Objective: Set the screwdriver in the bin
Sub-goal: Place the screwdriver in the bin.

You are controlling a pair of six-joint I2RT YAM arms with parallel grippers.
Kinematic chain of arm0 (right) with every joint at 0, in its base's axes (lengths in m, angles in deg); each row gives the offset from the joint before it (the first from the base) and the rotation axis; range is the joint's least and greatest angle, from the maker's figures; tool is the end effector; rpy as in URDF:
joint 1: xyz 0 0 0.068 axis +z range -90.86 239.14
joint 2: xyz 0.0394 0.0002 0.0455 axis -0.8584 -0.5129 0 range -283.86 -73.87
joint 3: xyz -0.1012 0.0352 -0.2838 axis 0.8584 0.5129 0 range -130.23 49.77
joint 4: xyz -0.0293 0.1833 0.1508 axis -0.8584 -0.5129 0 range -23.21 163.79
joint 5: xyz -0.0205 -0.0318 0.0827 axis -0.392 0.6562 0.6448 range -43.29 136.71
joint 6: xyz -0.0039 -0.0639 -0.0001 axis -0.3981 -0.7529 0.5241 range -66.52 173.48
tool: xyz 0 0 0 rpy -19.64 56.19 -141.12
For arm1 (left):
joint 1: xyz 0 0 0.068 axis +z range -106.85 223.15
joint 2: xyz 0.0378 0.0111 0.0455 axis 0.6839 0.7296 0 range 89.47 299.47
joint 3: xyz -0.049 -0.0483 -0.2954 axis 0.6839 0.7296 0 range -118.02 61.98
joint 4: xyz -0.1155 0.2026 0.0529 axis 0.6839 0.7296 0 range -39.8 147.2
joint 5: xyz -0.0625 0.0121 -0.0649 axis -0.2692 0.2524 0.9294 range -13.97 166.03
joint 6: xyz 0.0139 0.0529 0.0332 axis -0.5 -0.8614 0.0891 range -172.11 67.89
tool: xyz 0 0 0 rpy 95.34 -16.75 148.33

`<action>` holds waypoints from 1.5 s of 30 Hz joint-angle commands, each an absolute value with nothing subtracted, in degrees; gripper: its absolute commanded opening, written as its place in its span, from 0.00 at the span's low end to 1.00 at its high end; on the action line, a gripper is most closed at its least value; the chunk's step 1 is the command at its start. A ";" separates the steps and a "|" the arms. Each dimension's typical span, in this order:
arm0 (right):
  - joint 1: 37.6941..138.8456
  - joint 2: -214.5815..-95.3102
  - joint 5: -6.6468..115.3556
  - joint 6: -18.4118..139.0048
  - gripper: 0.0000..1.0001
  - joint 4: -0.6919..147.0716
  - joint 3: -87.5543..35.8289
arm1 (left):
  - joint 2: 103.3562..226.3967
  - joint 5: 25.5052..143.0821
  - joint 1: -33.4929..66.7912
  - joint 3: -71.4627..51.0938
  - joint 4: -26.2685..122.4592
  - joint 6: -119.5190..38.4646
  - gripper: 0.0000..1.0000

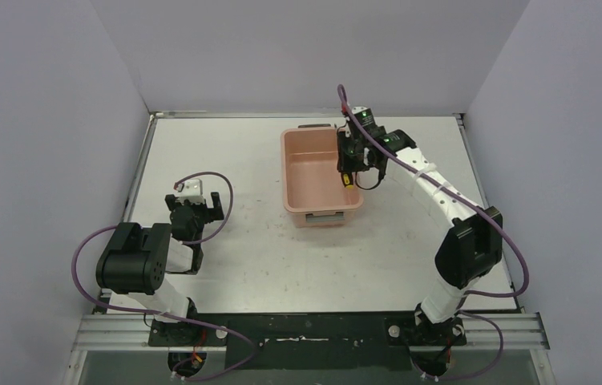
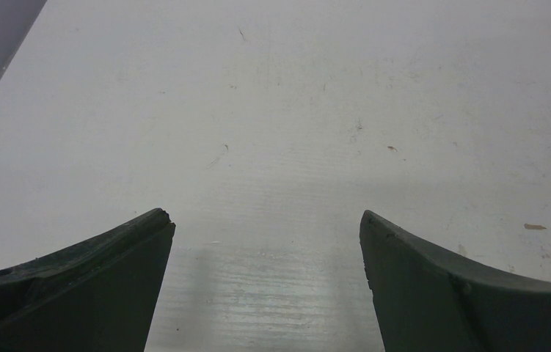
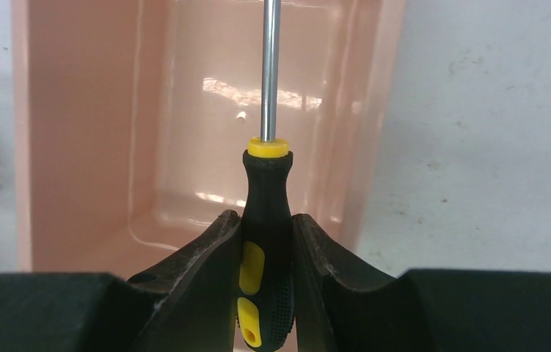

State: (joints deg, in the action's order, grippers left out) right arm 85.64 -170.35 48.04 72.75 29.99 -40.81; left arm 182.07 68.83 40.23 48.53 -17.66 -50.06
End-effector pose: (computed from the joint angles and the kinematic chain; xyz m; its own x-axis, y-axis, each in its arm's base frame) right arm 0.3212 0.1614 0.3497 -0.7960 -0.0282 -0.6046 -0.2084 0.9506 0.2300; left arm 0.2547 -0.0066 0.1787 -0.1928 -0.0257 -0.9809 -0.0792 0.9968 -0.0105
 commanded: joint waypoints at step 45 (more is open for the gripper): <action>92.19 -192.33 45.88 77.53 0.24 44.55 -36.80 | 181.81 69.13 40.16 47.53 -19.33 -50.57 0.97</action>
State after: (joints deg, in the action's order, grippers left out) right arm 92.14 -192.21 46.53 77.78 41.49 -36.31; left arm 182.07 68.83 40.23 48.53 -17.66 -50.06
